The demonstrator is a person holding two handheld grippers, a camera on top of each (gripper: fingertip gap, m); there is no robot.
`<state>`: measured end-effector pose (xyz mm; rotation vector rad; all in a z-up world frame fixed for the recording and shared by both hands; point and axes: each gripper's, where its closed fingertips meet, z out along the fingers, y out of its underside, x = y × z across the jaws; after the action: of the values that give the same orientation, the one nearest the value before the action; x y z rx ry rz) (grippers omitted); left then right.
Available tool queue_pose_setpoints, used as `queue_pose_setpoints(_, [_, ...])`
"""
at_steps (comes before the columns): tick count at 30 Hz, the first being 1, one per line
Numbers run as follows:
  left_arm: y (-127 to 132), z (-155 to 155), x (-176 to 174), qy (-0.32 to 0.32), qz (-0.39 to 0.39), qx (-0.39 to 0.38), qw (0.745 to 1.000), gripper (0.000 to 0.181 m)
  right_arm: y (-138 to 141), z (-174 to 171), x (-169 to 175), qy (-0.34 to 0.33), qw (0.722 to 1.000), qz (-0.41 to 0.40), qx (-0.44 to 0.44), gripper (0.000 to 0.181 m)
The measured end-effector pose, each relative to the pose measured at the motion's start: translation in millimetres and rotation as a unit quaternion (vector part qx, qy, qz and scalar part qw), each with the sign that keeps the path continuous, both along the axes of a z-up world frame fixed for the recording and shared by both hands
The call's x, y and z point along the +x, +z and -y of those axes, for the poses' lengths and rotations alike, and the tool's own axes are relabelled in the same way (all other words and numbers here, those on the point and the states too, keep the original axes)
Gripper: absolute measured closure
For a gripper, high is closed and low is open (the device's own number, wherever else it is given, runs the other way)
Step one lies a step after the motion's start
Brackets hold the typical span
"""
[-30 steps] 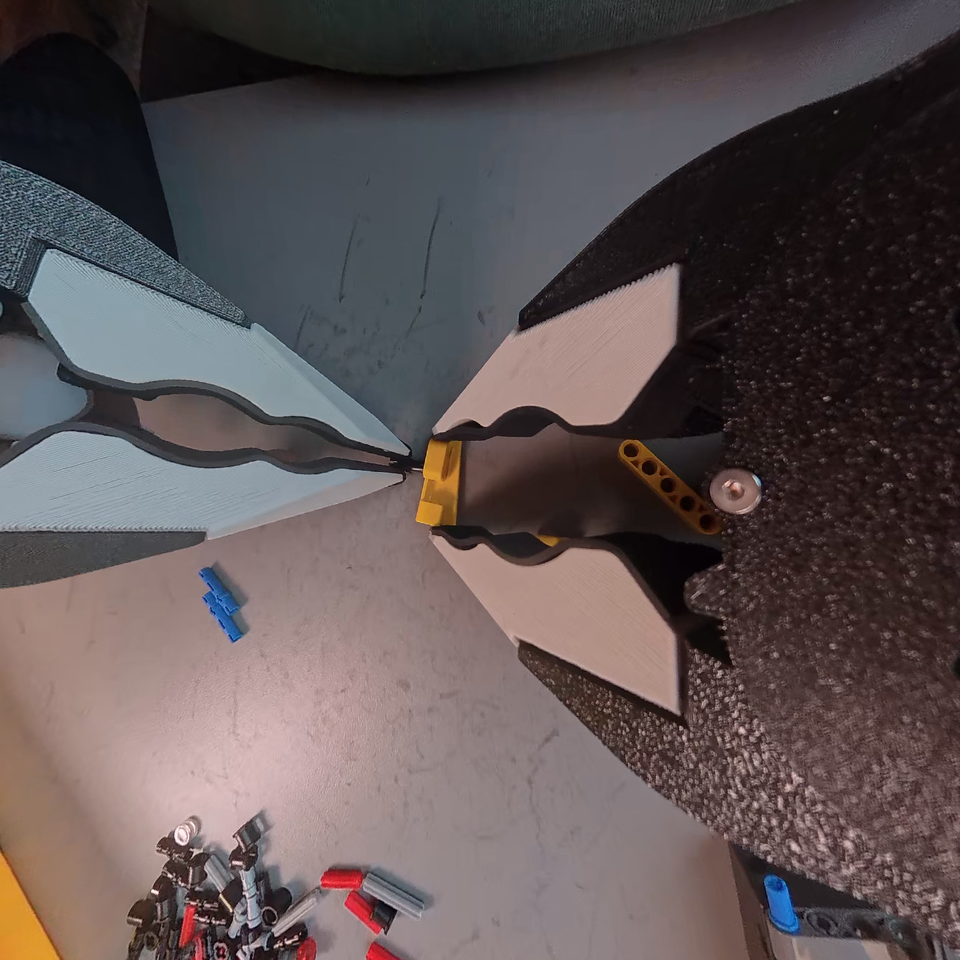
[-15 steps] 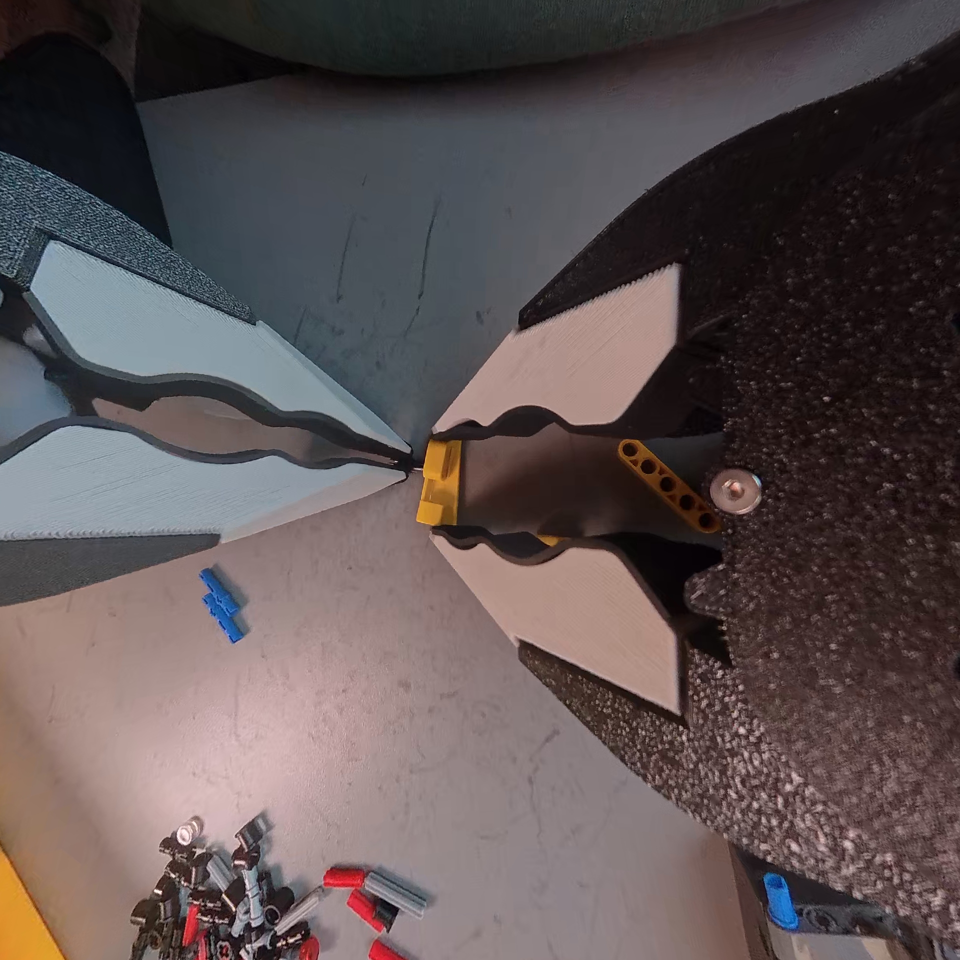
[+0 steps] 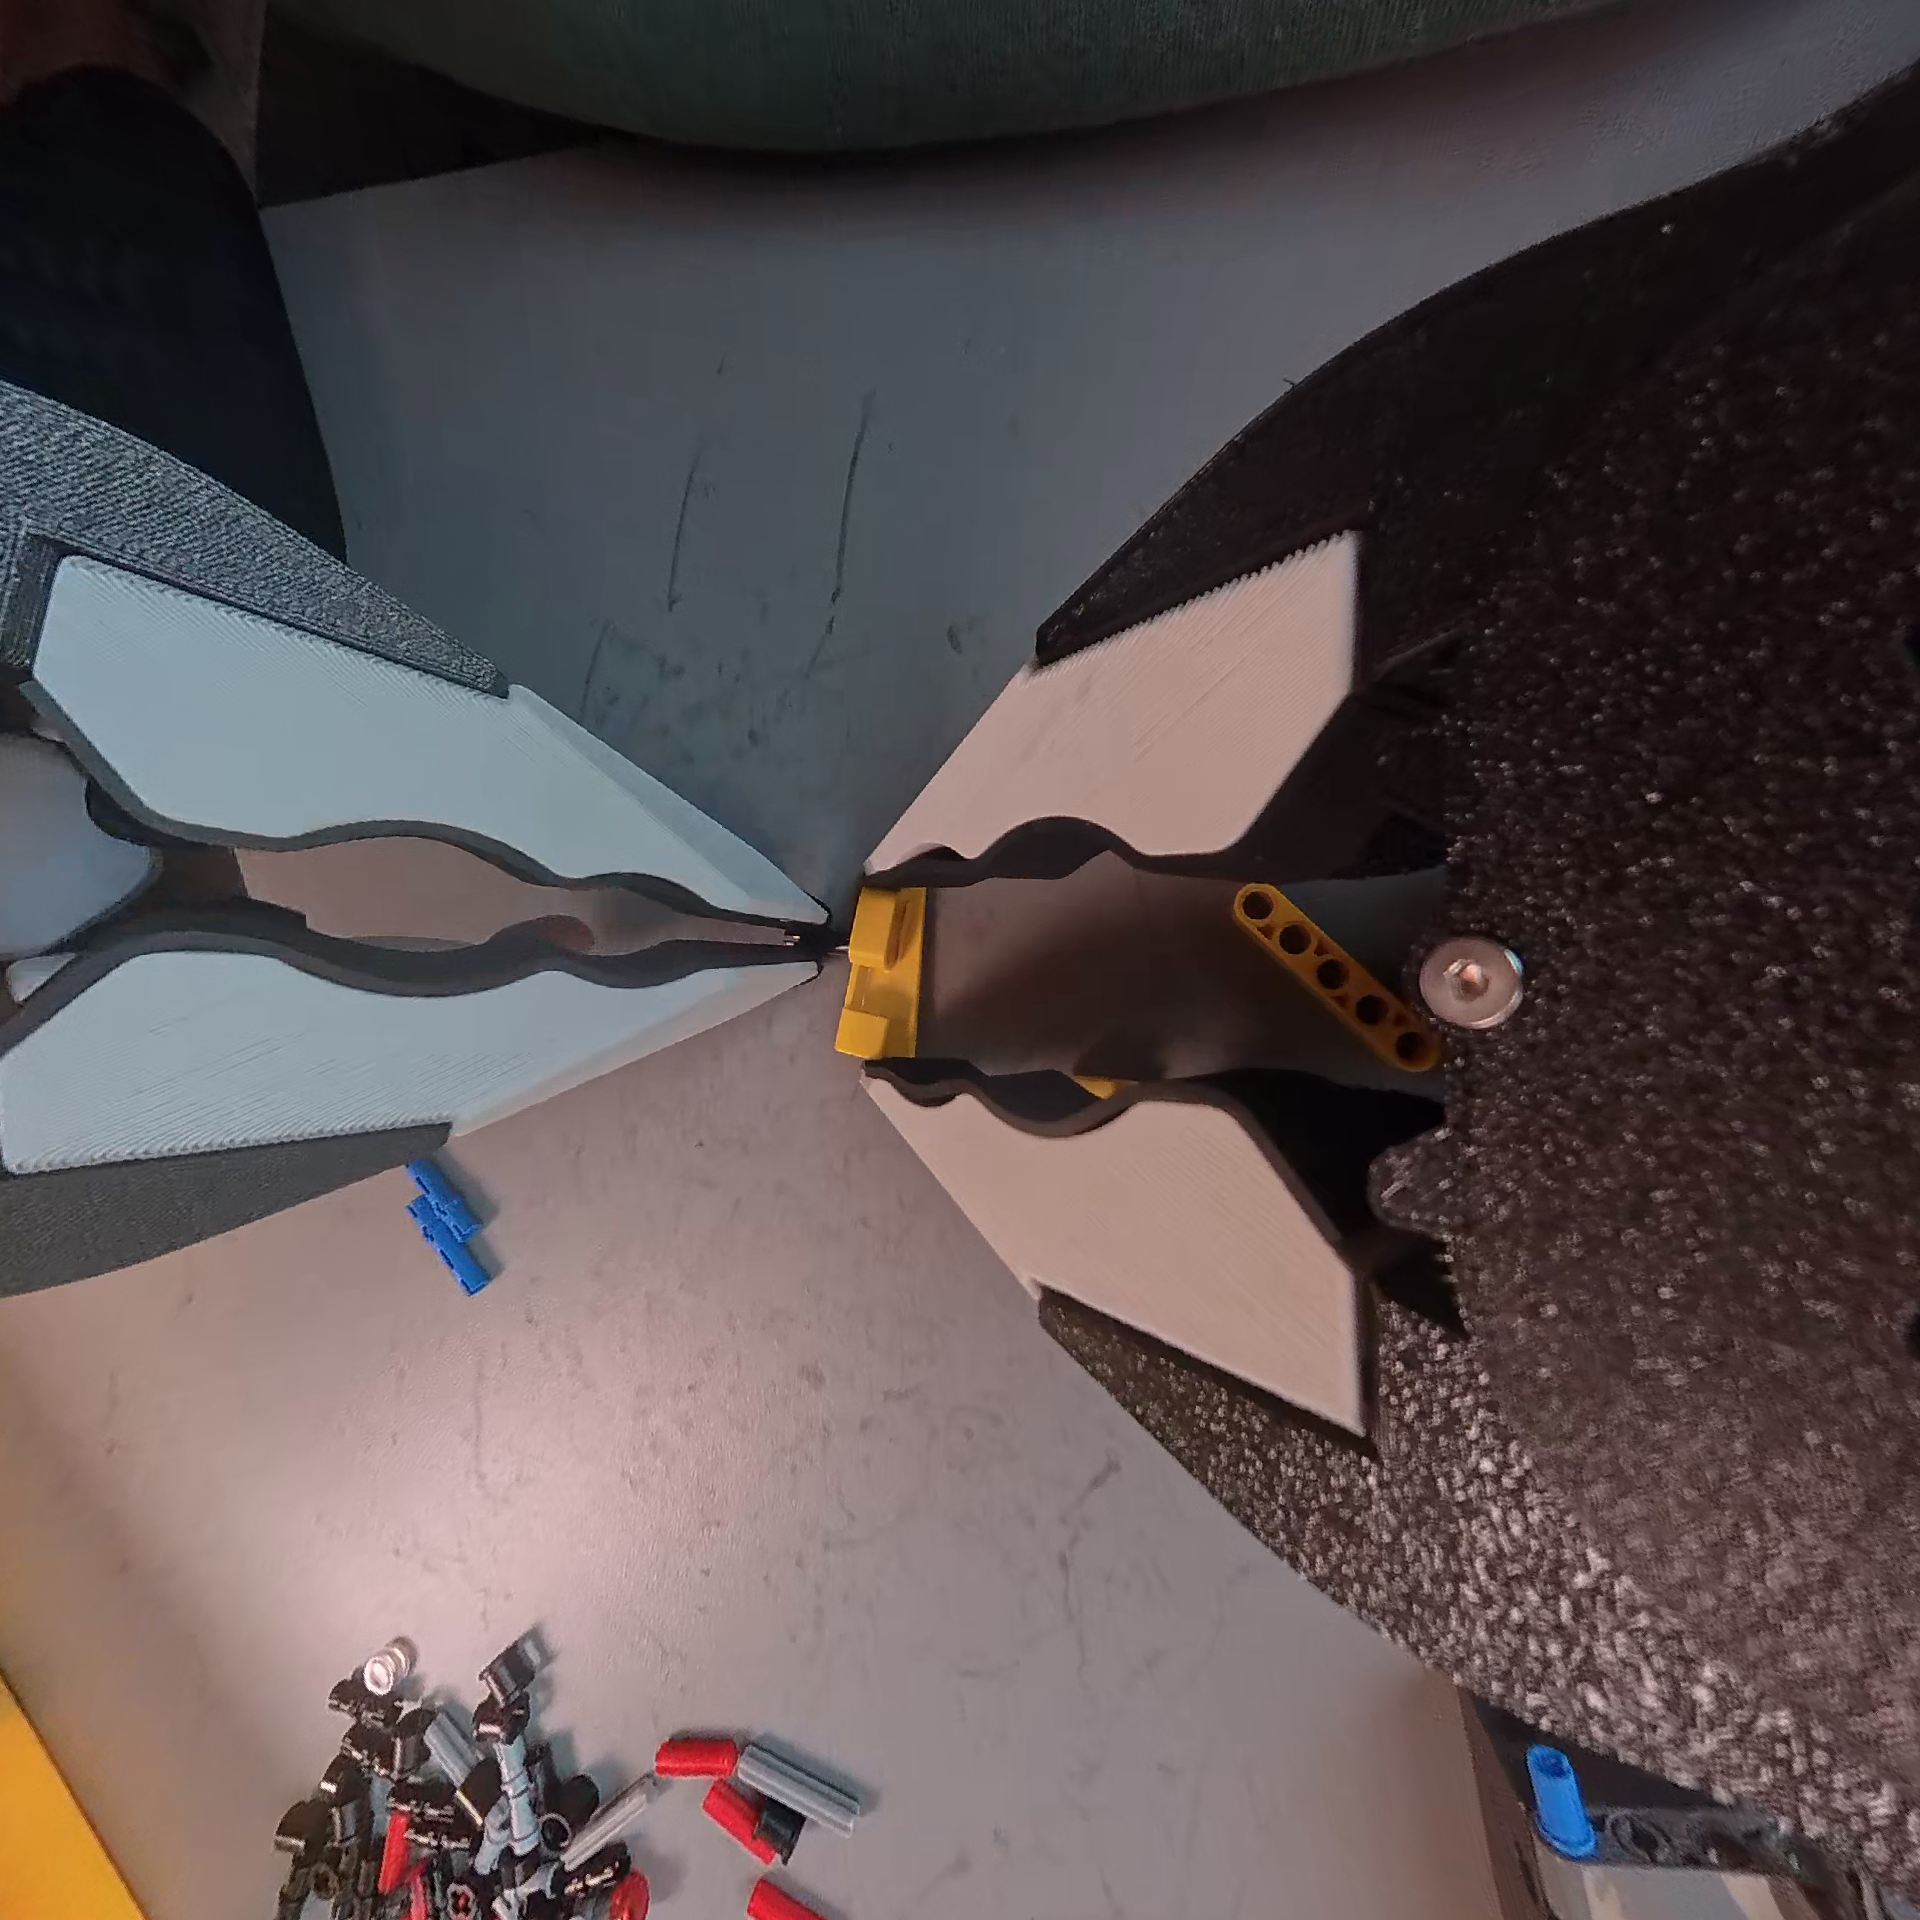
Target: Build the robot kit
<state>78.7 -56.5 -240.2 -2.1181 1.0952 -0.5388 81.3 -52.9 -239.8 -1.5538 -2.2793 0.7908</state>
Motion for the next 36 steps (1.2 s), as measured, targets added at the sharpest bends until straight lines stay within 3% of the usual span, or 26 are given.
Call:
queue_pose_setpoints(4, [0.0, -0.8, 0.1, 0.003, -0.002, 0.003, 1.0, 0.15, 1.8, 3.3, -4.3, -0.015, 0.999, 0.001, -0.029, 0.18])
queue_pose_setpoints(14, [-0.1, -1.2, -1.4, 0.003, 0.001, -0.001, 1.0, 0.15, 1.5, 4.2, -5.7, 0.002, 0.999, -0.034, -0.005, 0.179])
queue_pose_setpoints(19, [-0.5, -1.8, -1.2, 0.002, -0.003, 0.002, 1.0, 0.149, 1.0, 6.6, 2.7, 0.024, 0.999, -0.033, 0.021, 0.165])
queue_pose_setpoints(22, [-0.6, -2.0, -1.3, 0.002, -0.004, 0.003, 1.0, 0.149, -0.7, 0.7, 2.7, 0.013, 0.999, -0.034, 0.039, 0.176])
queue_pose_setpoints(36, [-0.6, -2.1, -0.4, 0.004, -0.005, 0.007, 1.0, 0.15, -0.4, 2.6, -2.8, 0.025, 0.998, -0.033, 0.038, 0.18])
